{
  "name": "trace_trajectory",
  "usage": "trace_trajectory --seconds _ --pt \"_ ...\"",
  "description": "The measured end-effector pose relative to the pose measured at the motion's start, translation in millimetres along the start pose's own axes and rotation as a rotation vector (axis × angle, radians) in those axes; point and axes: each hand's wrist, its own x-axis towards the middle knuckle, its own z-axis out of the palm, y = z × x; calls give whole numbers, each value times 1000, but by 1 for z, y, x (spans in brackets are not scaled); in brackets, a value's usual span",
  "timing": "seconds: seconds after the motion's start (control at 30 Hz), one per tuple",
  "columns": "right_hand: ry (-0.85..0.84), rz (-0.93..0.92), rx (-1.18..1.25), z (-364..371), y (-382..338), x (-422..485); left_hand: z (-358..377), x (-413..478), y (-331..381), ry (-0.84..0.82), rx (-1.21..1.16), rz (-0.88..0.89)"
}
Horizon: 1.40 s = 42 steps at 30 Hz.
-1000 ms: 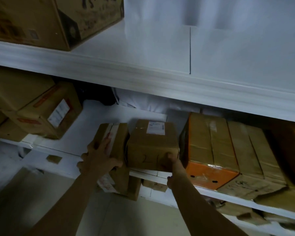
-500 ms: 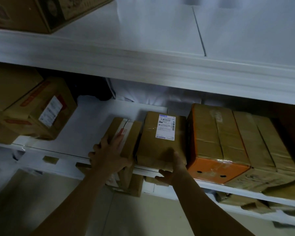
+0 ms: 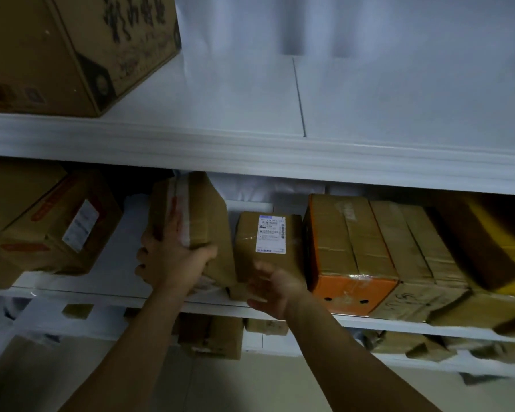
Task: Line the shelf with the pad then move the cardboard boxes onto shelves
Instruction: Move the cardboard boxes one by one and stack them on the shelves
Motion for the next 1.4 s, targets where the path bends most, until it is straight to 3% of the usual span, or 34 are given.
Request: trace_trajectory --seconds 0.17,0.3,0.57,0.77,0.9,1.1,1.23,1.3,1.4 --pt "-102 -94 25 1 -21 -46 5 -7 26 -90 -555 -64" --pt "29 -219 32 -26 -41 -72 26 -30 60 -241 -758 -97" --pt "400 -464 126 -125 -84 -95 101 -83 151 -573 -802 -59" --pt "625 -562 139 -213 -110 -109 173 -138 207 -855 -755 -212" --pt "746 -555 160 -253 -123 -104 209 -163 232 -909 -745 -220" --pt "812 -516 181 -278 -118 -78 243 -174 248 -869 -668 -230" --pt "824 -516 358 -272 -107 -71 233 -174 246 -800 -620 -113" --pt "755 -509 352 -257 -94 -67 218 -167 239 -673 -644 -98" --pt "690 -456 223 -222 -71 -50 192 -134 208 -285 -618 -64"
